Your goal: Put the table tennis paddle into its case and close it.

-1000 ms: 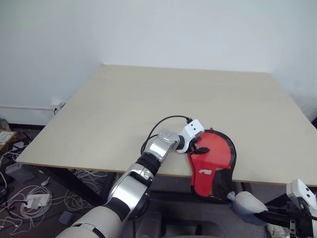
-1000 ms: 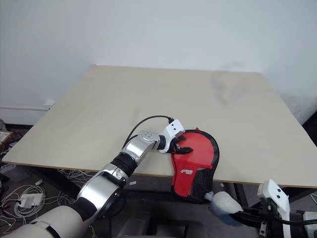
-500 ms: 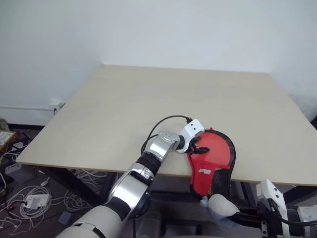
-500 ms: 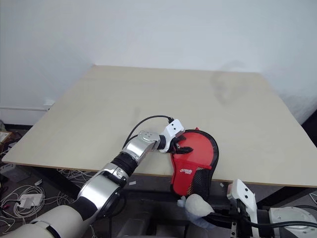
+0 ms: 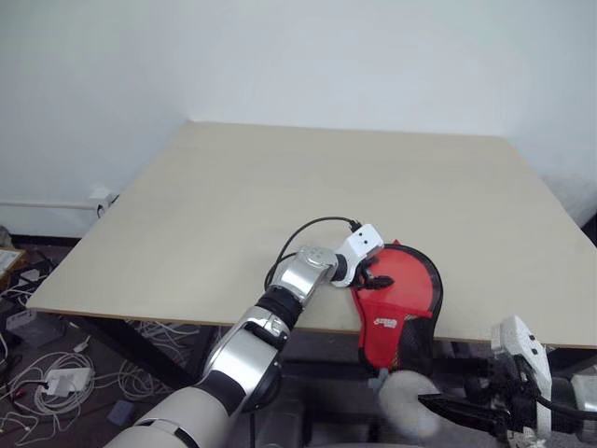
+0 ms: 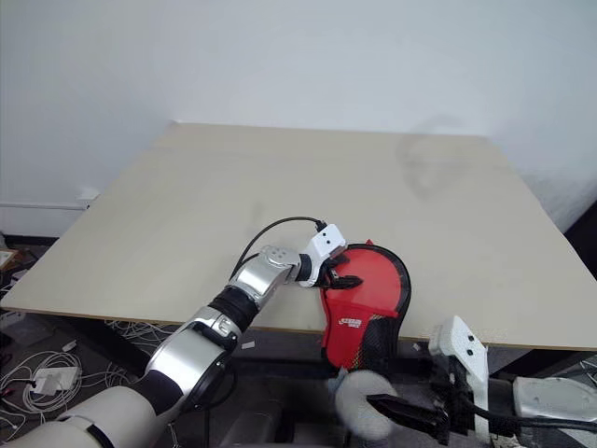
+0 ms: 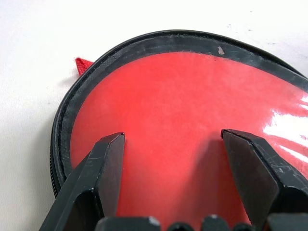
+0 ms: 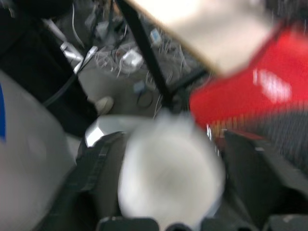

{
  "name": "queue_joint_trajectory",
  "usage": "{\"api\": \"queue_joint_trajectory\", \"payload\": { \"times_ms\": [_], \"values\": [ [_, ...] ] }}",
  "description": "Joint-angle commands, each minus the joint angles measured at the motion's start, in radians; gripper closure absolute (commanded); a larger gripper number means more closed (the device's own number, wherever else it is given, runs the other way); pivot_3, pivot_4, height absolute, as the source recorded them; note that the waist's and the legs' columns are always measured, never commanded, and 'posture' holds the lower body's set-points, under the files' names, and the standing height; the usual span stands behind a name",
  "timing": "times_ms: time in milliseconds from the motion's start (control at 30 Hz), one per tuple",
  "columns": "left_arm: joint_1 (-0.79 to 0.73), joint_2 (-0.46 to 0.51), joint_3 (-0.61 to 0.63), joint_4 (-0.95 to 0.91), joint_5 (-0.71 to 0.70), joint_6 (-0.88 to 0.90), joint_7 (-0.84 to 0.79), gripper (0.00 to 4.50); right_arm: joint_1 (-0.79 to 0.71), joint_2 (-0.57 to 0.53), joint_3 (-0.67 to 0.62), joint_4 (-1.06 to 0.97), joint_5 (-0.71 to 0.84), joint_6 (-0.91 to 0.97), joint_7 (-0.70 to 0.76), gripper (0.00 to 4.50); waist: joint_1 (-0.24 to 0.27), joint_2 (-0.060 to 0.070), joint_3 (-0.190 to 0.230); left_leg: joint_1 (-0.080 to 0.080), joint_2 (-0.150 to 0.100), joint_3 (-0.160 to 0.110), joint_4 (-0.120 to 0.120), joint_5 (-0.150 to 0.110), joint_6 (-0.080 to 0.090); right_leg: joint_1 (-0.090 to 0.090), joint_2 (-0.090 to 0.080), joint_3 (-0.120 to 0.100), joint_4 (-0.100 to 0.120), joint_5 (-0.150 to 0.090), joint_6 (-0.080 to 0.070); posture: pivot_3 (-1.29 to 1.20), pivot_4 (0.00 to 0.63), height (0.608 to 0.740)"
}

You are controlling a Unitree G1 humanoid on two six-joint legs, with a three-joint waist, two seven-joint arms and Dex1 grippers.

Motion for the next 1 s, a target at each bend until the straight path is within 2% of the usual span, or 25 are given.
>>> {"api": "queue_joint_trajectory", "payload": {
  "times_ms": [33, 133, 300, 400, 633, 733, 800, 900, 1000],
  "values": [
    [-0.001, 0.002, -0.008, 0.034, 0.025, 0.017, -0.001, 1.11, -0.098, -0.041, -0.022, -0.045, 0.182, 0.023, -0.166, 0.58, 0.0, 0.0, 0.0, 0.0, 0.0, 0.0, 0.0, 0.0, 0.0, 0.0, 0.0, 0.0, 0.0, 0.0, 0.0, 0.0, 0.0, 0.716],
    [-0.005, 0.006, -0.004, 0.035, 0.021, 0.012, -0.006, 1.11, -0.271, -0.032, 0.041, 0.109, 0.172, 0.029, -0.253, 0.58, -0.001, -0.001, 0.0, 0.0, 0.0, 0.001, 0.0, -0.001, 0.001, 0.0, -0.003, 0.0, -0.002, 0.0, 0.0, 0.0, 0.0, 0.716],
    [-0.007, 0.027, 0.035, 0.0, -0.021, -0.009, -0.051, 1.11, -0.483, 0.14, 0.068, 0.397, 0.029, -0.077, -0.405, 0.58, -0.001, -0.002, -0.002, -0.001, 0.002, 0.003, -0.004, -0.001, 0.002, 0.001, -0.003, -0.003, -0.014, 0.008, -0.006, 0.0, 0.0, 0.716],
    [0.013, 0.05, 0.072, -0.06, -0.067, -0.027, -0.115, 1.11, -0.577, 0.22, 0.086, 0.522, -0.082, -0.16, -0.444, 0.58, -0.001, 0.0, -0.003, -0.002, 0.0, 0.006, -0.005, -0.001, 0.002, -0.001, -0.003, -0.001, -0.017, 0.019, 0.0, 0.0, 0.0, 0.716],
    [0.044, 0.146, 0.172, -0.155, -0.155, -0.011, -0.179, 1.11, -0.666, 0.296, 0.202, 0.677, -0.274, -0.31, -0.355, 0.58, -0.005, 0.002, -0.003, -0.016, -0.001, 0.006, -0.004, 0.002, 0.007, -0.015, 0.007, 0.0, -0.013, 0.023, -0.001, 0.0, 0.0, 0.716],
    [0.063, 0.195, 0.199, -0.188, -0.175, -0.001, -0.198, 1.11, -0.686, 0.309, 0.255, 0.741, -0.339, -0.357, -0.305, 0.58, -0.012, 0.003, -0.003, -0.016, -0.001, 0.009, -0.002, 0.002, 0.007, -0.014, 0.007, 0.0, -0.013, 0.023, -0.001, 0.0, 0.0, 0.716],
    [0.103, 0.263, 0.21, -0.222, -0.169, -0.003, -0.206, 1.11, -0.723, 0.33, 0.284, 0.83, -0.376, -0.394, -0.268, 0.58, -0.023, 0.003, -0.003, -0.016, -0.001, 0.009, 0.0, 0.002, 0.006, -0.014, 0.007, 0.0, -0.013, 0.023, -0.001, 0.0, 0.0, 0.716],
    [0.159, 0.359, 0.251, -0.22, -0.164, 0.012, -0.159, 1.11, -0.798, 0.368, 0.336, 0.935, -0.433, -0.448, -0.214, 0.58, -0.038, 0.005, -0.003, -0.015, -0.001, 0.008, 0.004, 0.0, 0.003, -0.013, 0.006, 0.001, -0.012, 0.025, -0.003, 0.0, 0.0, 0.716],
    [0.228, 0.402, 0.282, -0.28, -0.185, 0.032, -0.13, 1.11, -0.868, 0.406, 0.346, 1.012, -0.452, -0.457, -0.194, 0.58, -0.04, 0.005, -0.002, -0.015, -0.001, 0.005, 0.005, 0.001, 0.003, -0.014, 0.006, 0.001, -0.01, 0.028, -0.003, 0.0, 0.0, 0.716]
  ]
}}
